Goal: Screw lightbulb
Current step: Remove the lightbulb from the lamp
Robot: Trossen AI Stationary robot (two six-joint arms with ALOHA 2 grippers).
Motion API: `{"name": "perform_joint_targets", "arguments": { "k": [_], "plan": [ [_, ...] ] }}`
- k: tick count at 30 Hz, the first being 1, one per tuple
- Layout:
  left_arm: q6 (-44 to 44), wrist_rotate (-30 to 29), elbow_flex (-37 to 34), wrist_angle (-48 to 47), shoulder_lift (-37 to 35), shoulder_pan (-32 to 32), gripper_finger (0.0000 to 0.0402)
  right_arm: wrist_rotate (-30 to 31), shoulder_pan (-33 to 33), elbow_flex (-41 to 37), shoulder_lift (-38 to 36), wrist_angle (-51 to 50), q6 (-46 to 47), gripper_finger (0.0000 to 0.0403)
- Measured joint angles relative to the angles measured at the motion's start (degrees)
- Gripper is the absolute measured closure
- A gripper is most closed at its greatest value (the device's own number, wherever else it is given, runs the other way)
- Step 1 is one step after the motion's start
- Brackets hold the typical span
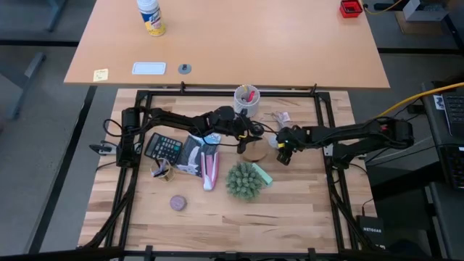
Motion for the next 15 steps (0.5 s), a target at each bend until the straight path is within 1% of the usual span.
{"name": "perform_joint_targets", "arguments": {
  "k": [12,15],
  "plan": [
    [-0.64,-0.07,0.02,-1.56,0.05,0.06,0.0231,-0.18,0.00,0.08,0.64,1.11,-0.03,0.0228],
    [-1.21,-0.02,0.02,-1.44,0.04,0.22,0.0231,-0.61,0.00,0.08,0.64,1.11,-0.01,0.0217]
  ]
}}
